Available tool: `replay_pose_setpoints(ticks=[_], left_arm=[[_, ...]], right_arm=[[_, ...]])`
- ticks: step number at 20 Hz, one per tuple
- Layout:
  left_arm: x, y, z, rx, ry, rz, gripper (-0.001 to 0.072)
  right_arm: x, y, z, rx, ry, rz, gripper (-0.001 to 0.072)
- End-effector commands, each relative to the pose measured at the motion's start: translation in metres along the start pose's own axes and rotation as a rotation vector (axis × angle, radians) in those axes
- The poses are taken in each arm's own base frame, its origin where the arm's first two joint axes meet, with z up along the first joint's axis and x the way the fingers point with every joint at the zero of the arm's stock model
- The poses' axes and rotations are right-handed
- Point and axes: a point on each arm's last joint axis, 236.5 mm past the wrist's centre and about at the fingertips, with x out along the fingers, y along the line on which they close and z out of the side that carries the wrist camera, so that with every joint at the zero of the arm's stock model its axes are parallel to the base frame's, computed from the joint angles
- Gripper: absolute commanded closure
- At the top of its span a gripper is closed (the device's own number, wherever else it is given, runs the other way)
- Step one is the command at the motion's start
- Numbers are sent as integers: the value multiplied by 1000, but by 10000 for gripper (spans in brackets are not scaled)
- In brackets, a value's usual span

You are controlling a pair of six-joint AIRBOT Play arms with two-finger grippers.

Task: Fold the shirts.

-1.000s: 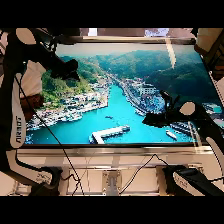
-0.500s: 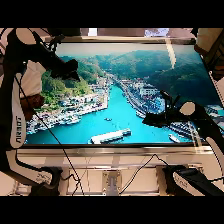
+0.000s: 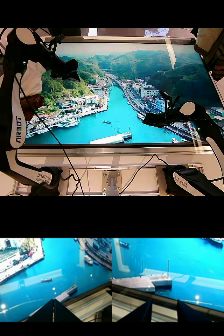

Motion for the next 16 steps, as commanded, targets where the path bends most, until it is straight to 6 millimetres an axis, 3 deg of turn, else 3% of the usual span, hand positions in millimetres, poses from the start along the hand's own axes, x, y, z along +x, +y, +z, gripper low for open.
replay_pose_setpoints(ticks=[1,10,14,16], left_arm=[[0,0,0,1,-2,0,692],[0,-1,2,1,-9,-4,692],[-1,-11,4,11,-18,-44,692],[-3,-9,30,19,-127,-38,692]], right_arm=[[0,0,0,0,0,0,352],[0,0,0,0,0,0,352],[0,0,8,0,-33,0,352],[0,0,17,0,-73,0,352]])
